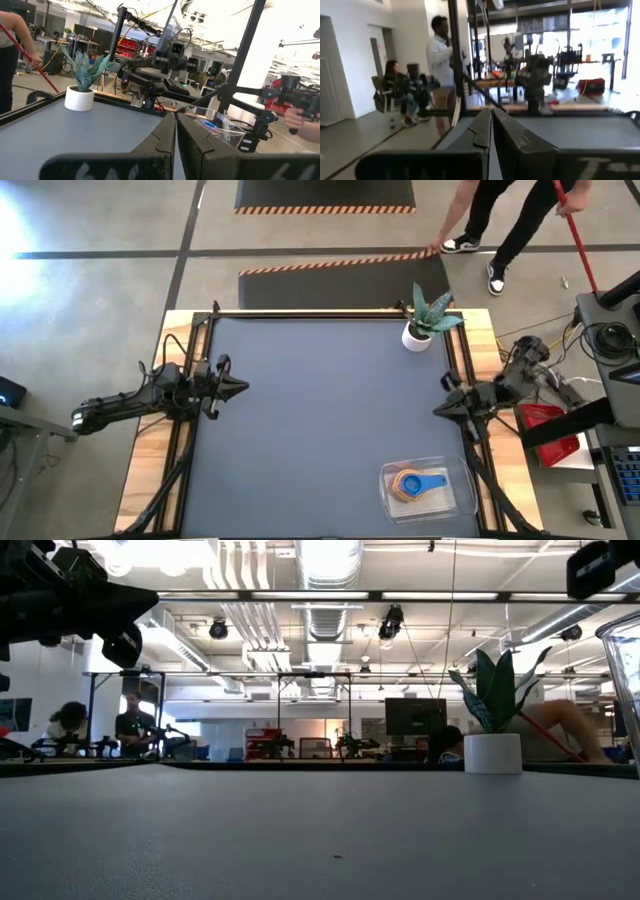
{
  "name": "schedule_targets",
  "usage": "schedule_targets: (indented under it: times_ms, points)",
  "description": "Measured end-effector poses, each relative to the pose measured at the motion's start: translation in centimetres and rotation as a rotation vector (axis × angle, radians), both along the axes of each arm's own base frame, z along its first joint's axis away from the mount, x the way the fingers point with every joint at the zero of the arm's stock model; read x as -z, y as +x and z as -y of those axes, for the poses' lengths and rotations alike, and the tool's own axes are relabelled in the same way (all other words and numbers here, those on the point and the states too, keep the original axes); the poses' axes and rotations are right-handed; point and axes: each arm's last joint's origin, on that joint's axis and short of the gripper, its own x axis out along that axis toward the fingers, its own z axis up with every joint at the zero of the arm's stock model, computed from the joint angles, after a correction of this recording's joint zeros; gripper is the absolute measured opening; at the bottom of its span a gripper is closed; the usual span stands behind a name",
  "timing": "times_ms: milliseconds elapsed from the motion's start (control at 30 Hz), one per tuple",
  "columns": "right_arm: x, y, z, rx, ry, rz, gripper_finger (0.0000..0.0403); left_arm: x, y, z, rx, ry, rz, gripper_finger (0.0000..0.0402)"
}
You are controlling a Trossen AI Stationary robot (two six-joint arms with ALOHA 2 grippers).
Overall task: Nest measuring cups in basket
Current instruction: Return to Home Position
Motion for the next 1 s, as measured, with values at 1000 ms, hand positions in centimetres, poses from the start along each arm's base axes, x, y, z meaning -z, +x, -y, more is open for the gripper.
schedule_targets:
  times_ms: [1000]
  points:
    - [6.9,1.4,-1.7,-0.114,-0.001,-0.142,0.0008,0.1,0.0,0.0,0.0,-0.001,-0.002,0.0]
